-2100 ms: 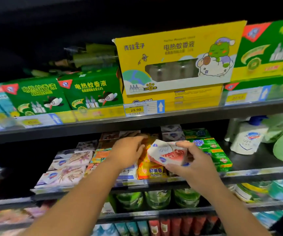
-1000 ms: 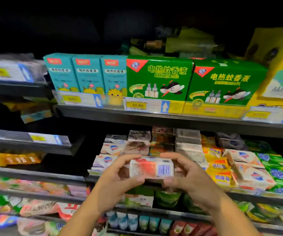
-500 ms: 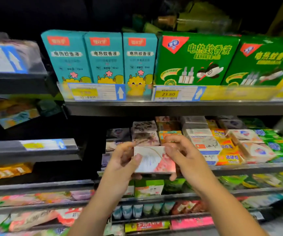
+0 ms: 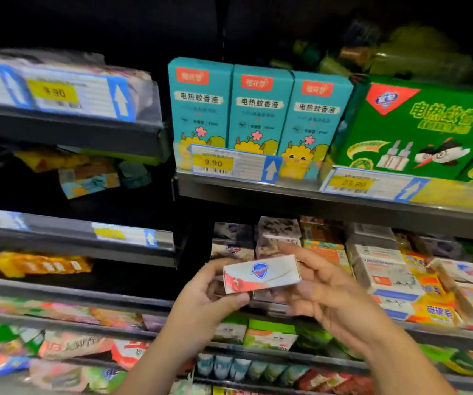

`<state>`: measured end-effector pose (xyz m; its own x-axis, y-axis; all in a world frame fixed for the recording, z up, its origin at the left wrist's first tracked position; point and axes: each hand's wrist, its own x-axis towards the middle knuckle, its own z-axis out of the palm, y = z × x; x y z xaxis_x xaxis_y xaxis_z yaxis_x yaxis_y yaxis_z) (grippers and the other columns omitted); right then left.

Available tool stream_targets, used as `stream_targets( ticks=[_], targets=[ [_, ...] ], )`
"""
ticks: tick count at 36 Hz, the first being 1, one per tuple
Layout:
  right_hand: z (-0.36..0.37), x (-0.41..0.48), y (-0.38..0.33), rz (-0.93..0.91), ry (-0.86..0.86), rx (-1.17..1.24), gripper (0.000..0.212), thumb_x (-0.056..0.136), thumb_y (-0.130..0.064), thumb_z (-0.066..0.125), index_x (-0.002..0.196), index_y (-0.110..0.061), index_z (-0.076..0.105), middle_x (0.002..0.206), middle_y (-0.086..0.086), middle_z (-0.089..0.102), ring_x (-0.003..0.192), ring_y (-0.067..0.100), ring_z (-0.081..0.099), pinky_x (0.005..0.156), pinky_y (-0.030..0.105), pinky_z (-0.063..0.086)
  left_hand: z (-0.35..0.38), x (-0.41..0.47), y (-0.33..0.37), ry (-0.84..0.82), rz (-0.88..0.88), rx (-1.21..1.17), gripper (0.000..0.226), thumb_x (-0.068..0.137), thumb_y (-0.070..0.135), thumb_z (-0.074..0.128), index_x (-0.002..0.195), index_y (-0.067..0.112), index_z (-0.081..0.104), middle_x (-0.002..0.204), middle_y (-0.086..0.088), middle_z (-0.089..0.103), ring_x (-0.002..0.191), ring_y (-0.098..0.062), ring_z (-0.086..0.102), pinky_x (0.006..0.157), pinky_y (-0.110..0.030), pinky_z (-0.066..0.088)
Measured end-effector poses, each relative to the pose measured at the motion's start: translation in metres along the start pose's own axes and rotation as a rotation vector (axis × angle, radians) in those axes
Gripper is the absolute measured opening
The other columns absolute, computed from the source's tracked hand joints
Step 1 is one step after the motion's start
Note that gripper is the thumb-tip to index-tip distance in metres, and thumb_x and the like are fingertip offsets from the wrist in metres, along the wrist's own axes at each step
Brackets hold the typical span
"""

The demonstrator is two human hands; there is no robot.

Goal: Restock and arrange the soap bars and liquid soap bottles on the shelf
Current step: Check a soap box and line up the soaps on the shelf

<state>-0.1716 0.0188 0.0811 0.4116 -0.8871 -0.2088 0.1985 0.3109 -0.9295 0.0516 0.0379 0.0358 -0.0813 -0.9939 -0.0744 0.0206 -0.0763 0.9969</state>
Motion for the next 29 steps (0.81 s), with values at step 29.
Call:
stream_targets(
  ticks=[29],
  targets=[
    [-0.012,0.023,0.017,-0.097,-0.085,-0.559,0.066,0.069,-0.018,0.091,0.128,-0.026,0.06,0.123,-0.003,0.069,0.115,0.016,0.066,0.095,0.036,0.055,0.045,0.015,0.029,0.119,0.173,0.072,0.062,0.047,0.031,0.093,0.103,0.041,0.068,0.095,0.0,0.073,0.084,-0.018,0.072,0.07,-0.034,0.058]
  ],
)
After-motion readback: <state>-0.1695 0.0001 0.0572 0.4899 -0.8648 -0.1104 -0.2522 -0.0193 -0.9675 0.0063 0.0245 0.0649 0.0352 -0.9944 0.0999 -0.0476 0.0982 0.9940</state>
